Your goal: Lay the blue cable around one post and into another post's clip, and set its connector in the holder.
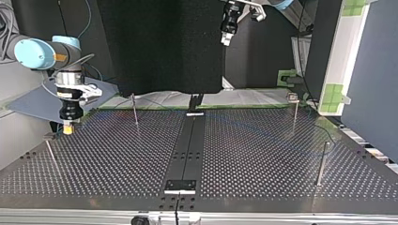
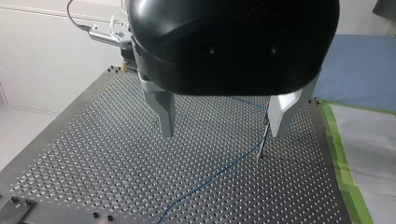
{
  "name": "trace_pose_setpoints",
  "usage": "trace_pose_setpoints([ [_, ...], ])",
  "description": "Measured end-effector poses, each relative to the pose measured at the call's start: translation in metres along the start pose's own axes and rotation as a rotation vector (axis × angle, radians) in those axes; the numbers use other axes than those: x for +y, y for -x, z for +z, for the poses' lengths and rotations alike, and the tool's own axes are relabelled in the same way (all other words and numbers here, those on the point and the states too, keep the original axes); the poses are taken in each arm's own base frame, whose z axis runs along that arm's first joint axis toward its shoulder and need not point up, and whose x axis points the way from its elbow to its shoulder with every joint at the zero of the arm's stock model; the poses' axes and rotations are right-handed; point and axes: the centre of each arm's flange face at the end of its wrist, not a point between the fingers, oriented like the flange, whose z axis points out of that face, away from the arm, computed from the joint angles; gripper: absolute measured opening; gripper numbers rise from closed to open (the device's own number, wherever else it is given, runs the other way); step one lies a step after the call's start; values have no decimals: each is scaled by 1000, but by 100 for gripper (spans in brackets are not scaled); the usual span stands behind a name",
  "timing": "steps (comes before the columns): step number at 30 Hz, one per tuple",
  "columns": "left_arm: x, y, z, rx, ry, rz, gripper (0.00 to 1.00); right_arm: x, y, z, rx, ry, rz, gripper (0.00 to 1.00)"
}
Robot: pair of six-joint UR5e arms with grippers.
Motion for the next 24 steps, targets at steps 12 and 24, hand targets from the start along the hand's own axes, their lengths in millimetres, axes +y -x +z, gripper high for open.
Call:
trace_pose_setpoints([
  [12, 0, -1, -1, 6, 1, 3, 100, 17, 7, -7, 5, 28, 14, 0],
  [24, 1, -1, -1, 10, 2, 5, 100, 44, 11, -9, -8, 74, 27, 0],
])
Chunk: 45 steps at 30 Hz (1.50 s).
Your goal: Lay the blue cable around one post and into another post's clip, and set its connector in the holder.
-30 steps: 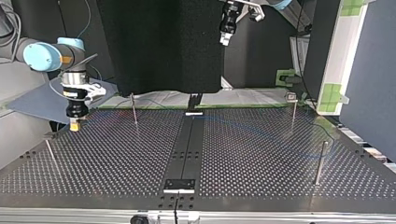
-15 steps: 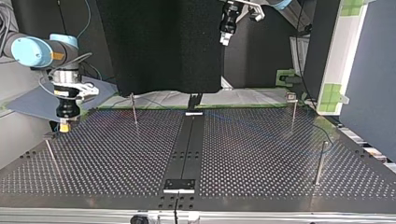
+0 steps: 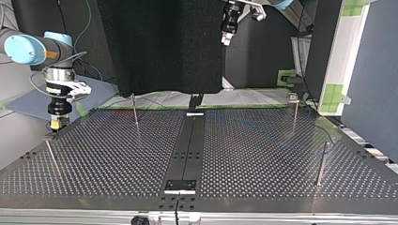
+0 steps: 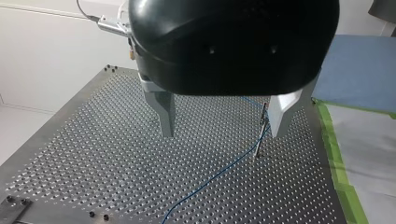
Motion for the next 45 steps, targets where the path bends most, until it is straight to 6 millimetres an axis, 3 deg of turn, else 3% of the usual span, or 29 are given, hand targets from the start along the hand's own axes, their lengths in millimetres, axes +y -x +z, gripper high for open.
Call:
trace_pose_setpoints([
  [22, -1, 0, 3, 10, 0, 11, 100, 51, 6, -1, -75, 109, -2, 0],
  [30, -2, -1, 4, 27, 3, 28, 100, 59, 10, 7, -115, 81, -19, 0],
  [45, 0, -2, 3, 40, 8, 32, 100, 70, -9, 26, -127, 23, -15, 0],
])
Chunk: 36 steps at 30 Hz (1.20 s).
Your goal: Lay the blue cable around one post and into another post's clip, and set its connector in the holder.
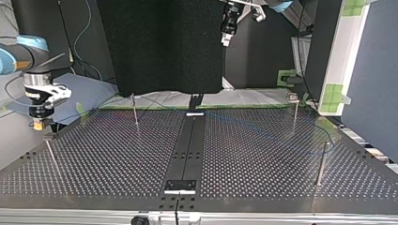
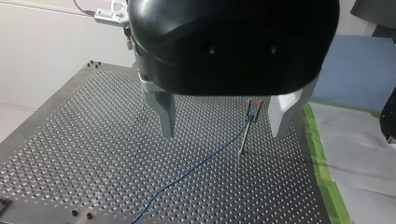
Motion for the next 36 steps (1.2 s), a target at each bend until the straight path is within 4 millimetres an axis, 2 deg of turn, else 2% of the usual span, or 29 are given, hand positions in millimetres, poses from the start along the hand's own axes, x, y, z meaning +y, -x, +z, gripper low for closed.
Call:
trace_pose_setpoints([
  [13, 0, 0, 0, 3, 3, 1, 100, 3, 12, 16, -24, -54, -10, 0],
  [29, -1, 0, 1, 4, 3, 1, 100, 3, 9, 25, -19, -82, -9, 0],
  [36, -1, 0, 3, 3, 2, 0, 100, 1, 20, 35, -35, -103, -3, 0],
])
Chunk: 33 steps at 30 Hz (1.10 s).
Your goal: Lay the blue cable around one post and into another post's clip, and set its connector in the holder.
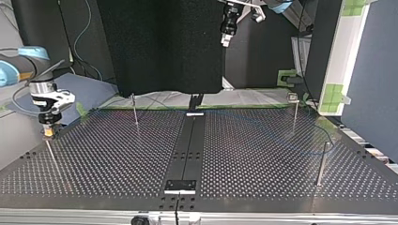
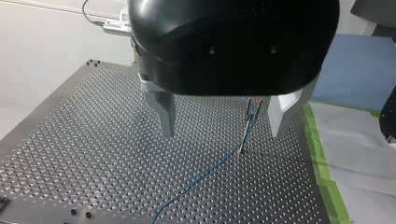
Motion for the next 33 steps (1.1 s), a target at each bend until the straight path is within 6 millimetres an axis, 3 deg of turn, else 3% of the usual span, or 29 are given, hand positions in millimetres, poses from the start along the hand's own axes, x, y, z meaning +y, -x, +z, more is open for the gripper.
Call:
trace_pose_setpoints([
  [21, -2, 2, 4, 0, 1, -1, 100, -3, 0, 4, -14, -6, -22, 0],
  [33, -1, 1, 3, 8, 3, 4, 100, -9, -26, -15, -6, 51, -57, 0],
])
